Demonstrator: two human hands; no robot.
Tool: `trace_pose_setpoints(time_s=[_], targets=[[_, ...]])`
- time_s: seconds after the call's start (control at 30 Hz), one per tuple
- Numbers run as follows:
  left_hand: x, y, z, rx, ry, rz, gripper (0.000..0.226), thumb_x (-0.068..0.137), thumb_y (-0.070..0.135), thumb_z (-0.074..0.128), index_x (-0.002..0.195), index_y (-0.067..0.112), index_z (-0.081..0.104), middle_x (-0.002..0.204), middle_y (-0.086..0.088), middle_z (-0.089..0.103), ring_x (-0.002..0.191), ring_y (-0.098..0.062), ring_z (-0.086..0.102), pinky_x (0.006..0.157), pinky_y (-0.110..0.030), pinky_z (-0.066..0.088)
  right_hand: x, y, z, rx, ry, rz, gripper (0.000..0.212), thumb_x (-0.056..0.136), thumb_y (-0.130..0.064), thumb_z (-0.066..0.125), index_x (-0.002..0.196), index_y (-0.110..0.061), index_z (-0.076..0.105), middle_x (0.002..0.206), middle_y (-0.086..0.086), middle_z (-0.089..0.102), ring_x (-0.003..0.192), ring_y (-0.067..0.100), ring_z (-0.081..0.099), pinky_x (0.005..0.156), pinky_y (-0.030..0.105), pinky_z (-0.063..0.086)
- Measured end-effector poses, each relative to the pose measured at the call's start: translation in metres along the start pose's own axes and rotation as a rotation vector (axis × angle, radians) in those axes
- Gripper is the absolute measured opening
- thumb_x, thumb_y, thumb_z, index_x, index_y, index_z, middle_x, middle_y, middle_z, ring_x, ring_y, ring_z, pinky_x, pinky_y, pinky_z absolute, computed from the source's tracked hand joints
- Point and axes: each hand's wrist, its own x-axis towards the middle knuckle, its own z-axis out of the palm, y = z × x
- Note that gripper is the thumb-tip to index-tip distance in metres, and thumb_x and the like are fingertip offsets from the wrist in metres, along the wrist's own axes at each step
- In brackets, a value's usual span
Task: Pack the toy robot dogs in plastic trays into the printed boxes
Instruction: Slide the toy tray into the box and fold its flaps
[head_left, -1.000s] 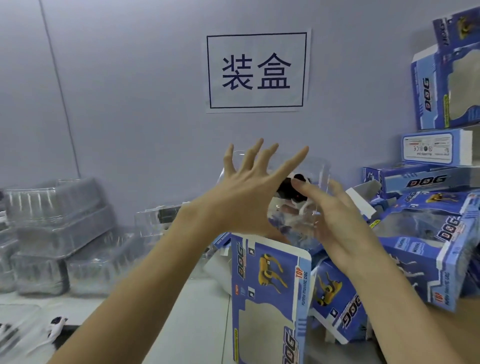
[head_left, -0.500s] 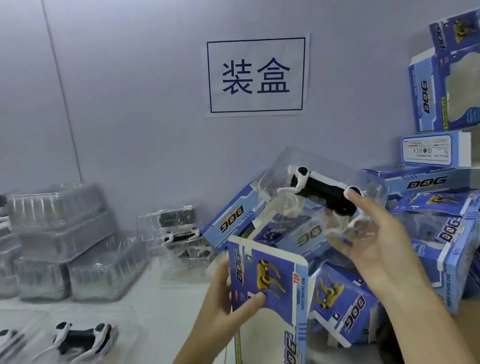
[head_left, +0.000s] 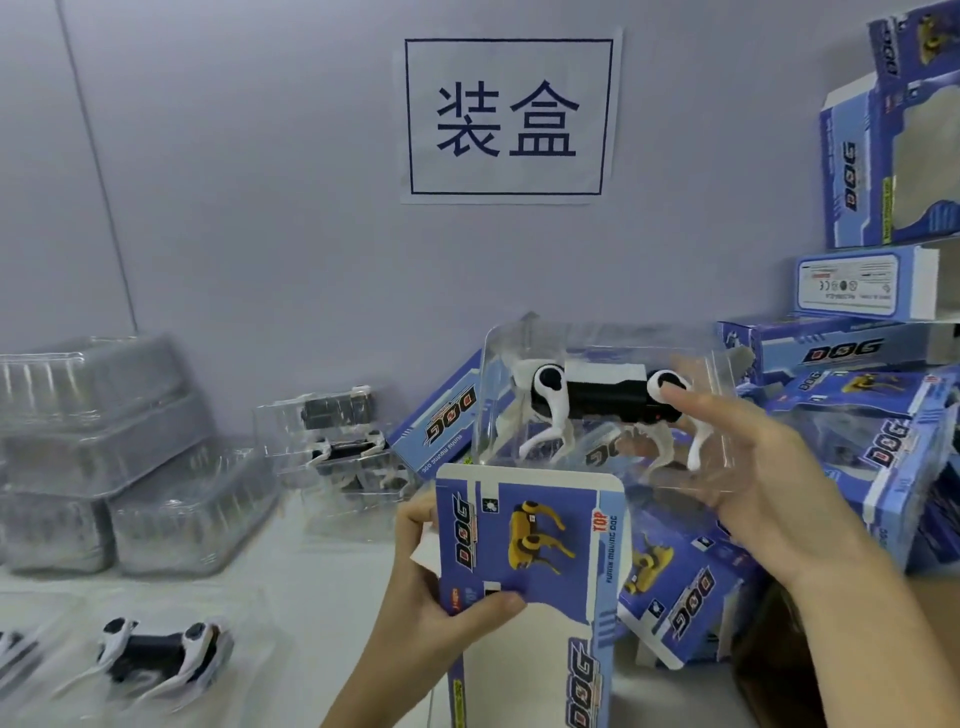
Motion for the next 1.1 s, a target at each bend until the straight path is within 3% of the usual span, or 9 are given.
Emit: trace_pose_setpoints(time_s=[0.1, 0.27, 0.43, 0.57, 0.67, 0.73, 0.87, 1.0, 1.1], targets=[[-0.002, 0.002, 0.0, -0.001, 0.008, -0.002, 0.07, 0.066, 0.037, 0.1, 0.112, 0.047, 0.049, 0.118, -0.005, 0.076, 0.098, -0.032, 0.078, 0.076, -0.032, 0.064, 0.002, -0.013, 0.003, -0.229, -0.108, -0.037, 0.073, 0.067, -0.039, 0.084, 0.135, -0.052, 0.062, 0.126, -0.02, 0.072, 0.111, 0.013, 0.073, 0.085, 0.044, 0.061], [-0.002, 0.006, 0.004, -0.014, 0.037, 0.047, 0.08, 0.062, 0.042, 0.101, 0.12, 0.06, 0.049, 0.129, 0.004, 0.071, 0.099, -0.033, 0.077, 0.076, -0.034, 0.065, 0.019, -0.05, 0.007, -0.664, -0.337, -0.026, 0.085, 0.053, -0.053, 0.087, 0.128, -0.072, 0.054, 0.113, -0.035, 0.069, 0.112, -0.017, 0.06, 0.084, 0.025, 0.05], [-0.002, 0.003, 0.004, -0.045, 0.044, 0.062, 0.095, 0.067, 0.032, 0.1, 0.137, 0.063, 0.044, 0.146, 0.003, 0.059, 0.109, -0.034, 0.075, 0.081, -0.035, 0.064, 0.039, -0.081, 0.026, -0.969, -0.592, 0.097, 0.068, 0.068, -0.046, 0.082, 0.125, -0.073, 0.055, 0.119, -0.026, 0.071, 0.113, 0.003, 0.069, 0.1, 0.034, 0.051], [-0.003, 0.0, 0.003, -0.021, 0.027, 0.0, 0.08, 0.069, 0.04, 0.098, 0.13, 0.052, 0.048, 0.128, -0.012, 0.072, 0.1, -0.034, 0.077, 0.08, -0.033, 0.064, 0.053, -0.093, 0.045, -1.074, -0.728, 0.2, 0.067, 0.074, -0.038, 0.084, 0.127, -0.069, 0.058, 0.138, -0.012, 0.067, 0.125, 0.012, 0.066, 0.111, 0.04, 0.049], [-0.002, -0.002, 0.002, -0.017, 0.044, 0.002, 0.074, 0.072, 0.036, 0.097, 0.129, 0.04, 0.05, 0.127, -0.018, 0.071, 0.099, -0.037, 0.077, 0.08, -0.035, 0.063, 0.061, -0.098, 0.059, -1.152, -0.795, 0.184, 0.073, 0.077, -0.031, 0.085, 0.138, -0.057, 0.055, 0.135, -0.002, 0.069, 0.124, 0.019, 0.067, 0.113, 0.048, 0.048], [-0.002, -0.004, 0.002, -0.002, 0.05, 0.001, 0.073, 0.073, 0.035, 0.097, 0.129, 0.037, 0.051, 0.127, -0.022, 0.069, 0.096, -0.04, 0.076, 0.08, -0.037, 0.063, 0.063, -0.099, 0.065, -1.205, -0.795, 0.161, 0.086, 0.072, -0.035, 0.089, 0.145, -0.054, 0.048, 0.125, -0.001, 0.073, 0.114, 0.02, 0.07, 0.106, 0.043, 0.053], [-0.001, -0.006, 0.002, -0.003, 0.081, 0.008, 0.067, 0.068, 0.036, 0.1, 0.121, 0.037, 0.058, 0.137, -0.03, 0.057, 0.101, -0.044, 0.074, 0.08, -0.047, 0.063, 0.064, -0.098, 0.067, -1.261, -0.737, 0.111, 0.101, 0.067, -0.048, 0.091, 0.149, -0.062, 0.035, 0.118, -0.01, 0.068, 0.087, -0.007, 0.068, 0.071, 0.013, 0.052], [-0.001, -0.007, 0.0, 0.021, 0.096, -0.002, 0.068, 0.068, 0.038, 0.1, 0.122, 0.038, 0.059, 0.135, -0.032, 0.059, 0.102, -0.043, 0.073, 0.08, -0.041, 0.063, 0.055, -0.097, 0.063, -1.277, -0.683, 0.02, 0.099, 0.066, -0.058, 0.088, 0.148, -0.066, 0.033, 0.118, -0.017, 0.066, 0.097, -0.003, 0.068, 0.096, 0.031, 0.053], [-0.002, -0.006, 0.0, 0.011, 0.095, -0.001, 0.073, 0.069, 0.037, 0.099, 0.129, 0.036, 0.058, 0.129, -0.024, 0.067, 0.099, -0.038, 0.076, 0.081, -0.036, 0.063, 0.046, -0.094, 0.059, -1.255, -0.573, -0.076, 0.1, 0.061, -0.062, 0.088, 0.146, -0.067, 0.036, 0.118, -0.017, 0.065, 0.092, -0.003, 0.068, 0.091, 0.029, 0.054]])
